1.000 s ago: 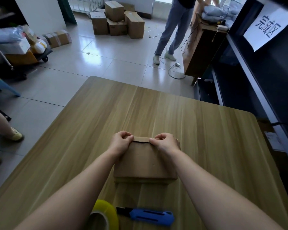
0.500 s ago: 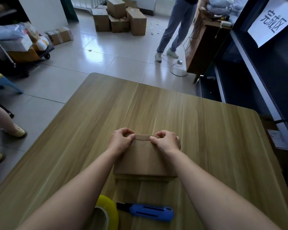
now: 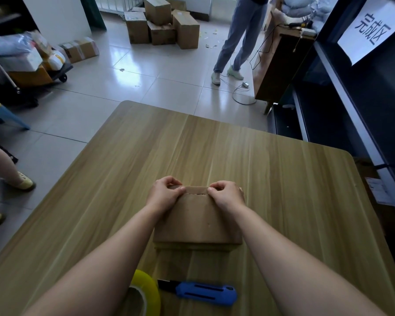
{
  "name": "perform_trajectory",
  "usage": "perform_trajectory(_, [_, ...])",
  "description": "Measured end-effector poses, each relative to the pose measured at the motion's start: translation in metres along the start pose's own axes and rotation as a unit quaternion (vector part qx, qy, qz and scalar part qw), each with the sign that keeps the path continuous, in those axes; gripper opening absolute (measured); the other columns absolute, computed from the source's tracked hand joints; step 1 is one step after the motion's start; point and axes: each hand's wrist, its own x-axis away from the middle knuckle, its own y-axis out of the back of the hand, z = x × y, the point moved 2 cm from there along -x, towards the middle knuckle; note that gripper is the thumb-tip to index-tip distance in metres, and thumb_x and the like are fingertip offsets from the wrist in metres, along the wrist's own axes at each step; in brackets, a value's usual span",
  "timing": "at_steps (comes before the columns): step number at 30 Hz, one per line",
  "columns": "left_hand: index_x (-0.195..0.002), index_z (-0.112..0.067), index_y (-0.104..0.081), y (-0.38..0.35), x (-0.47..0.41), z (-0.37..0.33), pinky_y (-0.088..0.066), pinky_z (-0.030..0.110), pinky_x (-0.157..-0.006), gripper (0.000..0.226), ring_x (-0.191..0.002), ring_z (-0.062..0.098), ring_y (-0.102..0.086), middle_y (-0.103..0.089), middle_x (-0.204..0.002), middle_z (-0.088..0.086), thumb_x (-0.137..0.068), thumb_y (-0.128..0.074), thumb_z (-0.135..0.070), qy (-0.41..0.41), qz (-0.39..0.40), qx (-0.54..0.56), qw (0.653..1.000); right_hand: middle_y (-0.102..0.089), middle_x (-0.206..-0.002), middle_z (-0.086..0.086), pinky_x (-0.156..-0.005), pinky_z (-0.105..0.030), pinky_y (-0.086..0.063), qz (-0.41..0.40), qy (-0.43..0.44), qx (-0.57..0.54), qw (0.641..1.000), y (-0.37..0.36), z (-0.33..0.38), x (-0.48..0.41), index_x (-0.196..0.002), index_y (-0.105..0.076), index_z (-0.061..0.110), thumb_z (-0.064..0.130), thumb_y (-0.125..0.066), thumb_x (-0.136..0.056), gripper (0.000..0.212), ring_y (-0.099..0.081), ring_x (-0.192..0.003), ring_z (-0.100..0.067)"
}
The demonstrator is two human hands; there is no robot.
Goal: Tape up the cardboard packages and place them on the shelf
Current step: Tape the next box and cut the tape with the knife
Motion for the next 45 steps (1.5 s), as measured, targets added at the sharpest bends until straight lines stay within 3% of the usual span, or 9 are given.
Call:
perform_trajectory(8, [-0.082,-0.024,-0.066,0.000,-0.001,0.001,-0.051,0.041,-0.090,0.011,-0.099,0.023,-0.061,-0.065,-0.101,0.003,-0.081,-0.075,-0.030,0.007,0.008,0.021,1.000,-0.072,-0.107,0.005,-0.100,-0.036,-0.046,-0.008,-0.003,-0.018,1.000,0.000,0.000,0.000,-0.086,-0.072,0.029,0.038,-0.069,-0.085,0.009,-0.053,-0.120,-0.025])
perform_trajectory(14, [-0.082,-0.027,-0.066,0.001,0.000,0.003,-0.053,0.043,-0.089,0.010,-0.097,0.021,-0.061,-0.066,-0.099,0.000,-0.081,-0.074,-0.032,0.004,0.015,0.033,0.999,-0.064,-0.113,0.003,-0.097,-0.039,-0.043,0.002,-0.020,0.031,0.999,0.001,0.008,0.008,-0.095,-0.068,0.027,0.064,-0.069,-0.075,0.042,-0.044,-0.120,-0.023])
perform_trajectory(22, [-0.083,-0.027,-0.068,0.001,0.002,0.002,-0.052,0.042,-0.090,0.005,-0.098,0.020,-0.061,-0.067,-0.099,-0.001,-0.084,-0.072,-0.029,-0.003,0.014,0.038,0.999,-0.061,-0.117,0.002,-0.099,-0.040,-0.042,-0.001,-0.017,0.055,0.998,0.001,0.012,0.009,-0.096,-0.064,0.027,0.063,-0.071,-0.075,0.041,-0.043,-0.120,-0.025])
perform_trajectory(26, [-0.090,-0.021,-0.070,0.003,0.004,0.000,-0.052,0.038,-0.088,0.010,-0.096,0.021,-0.062,-0.067,-0.094,-0.001,-0.093,-0.060,-0.021,0.016,0.032,0.087,0.996,-0.065,-0.113,0.003,-0.099,-0.038,-0.042,0.000,-0.016,0.017,1.000,0.002,0.007,0.007,-0.090,-0.067,0.028,0.056,-0.068,-0.082,0.029,-0.044,-0.121,-0.024])
perform_trajectory(32, [-0.090,-0.022,-0.070,0.002,0.003,-0.001,-0.052,0.039,-0.090,0.009,-0.095,0.021,-0.063,-0.068,-0.097,0.002,-0.093,-0.061,-0.020,0.019,0.021,0.072,0.997,-0.068,-0.110,0.002,-0.099,-0.036,-0.043,-0.012,-0.013,0.015,1.000,0.000,0.006,0.005,-0.086,-0.068,0.028,0.051,-0.071,-0.082,0.024,-0.045,-0.121,-0.025])
perform_trajectory(34, [-0.104,-0.025,-0.067,0.003,0.002,0.000,-0.051,0.042,-0.094,0.013,-0.101,0.020,-0.061,-0.065,-0.108,0.003,-0.093,-0.061,-0.023,0.026,0.026,0.073,0.997,-0.066,-0.115,0.002,-0.101,-0.037,-0.042,-0.006,-0.015,0.010,1.000,0.003,0.006,0.007,-0.094,-0.070,0.028,0.053,-0.068,-0.083,0.028,-0.044,-0.124,-0.024])
perform_trajectory(36, [-0.129,-0.029,-0.055,0.006,0.003,0.001,-0.048,0.045,-0.100,0.035,-0.111,0.021,-0.056,-0.055,-0.122,0.005,-0.094,-0.058,-0.029,0.038,0.031,0.090,0.995,-0.061,-0.125,0.000,-0.107,-0.039,-0.038,-0.022,-0.010,0.024,0.999,0.005,0.007,0.009,-0.106,-0.070,0.029,0.056,-0.063,-0.086,0.035,-0.040,-0.132,-0.024])
perform_trajectory(38, [-0.140,-0.028,-0.044,0.011,0.005,0.001,-0.046,0.047,-0.101,0.045,-0.117,0.023,-0.052,-0.049,-0.128,0.005,-0.096,-0.054,-0.030,0.056,0.017,0.103,0.993,-0.056,-0.134,-0.003,-0.112,-0.040,-0.033,-0.049,0.006,0.037,0.998,0.007,0.009,0.012,-0.113,-0.068,0.028,0.053,-0.062,-0.088,0.036,-0.034,-0.138,-0.025])
perform_trajectory(45, [-0.124,-0.011,-0.057,0.030,0.026,-0.002,-0.046,0.036,-0.095,0.027,-0.106,0.020,-0.054,-0.059,-0.118,0.008,-0.099,-0.050,-0.019,0.072,-0.044,0.135,0.987,-0.061,-0.126,-0.003,-0.103,-0.036,-0.039,-0.063,0.031,0.017,0.997,0.011,0.022,0.033,-0.110,-0.068,0.026,0.043,-0.058,-0.093,0.026,-0.042,-0.129,-0.024])
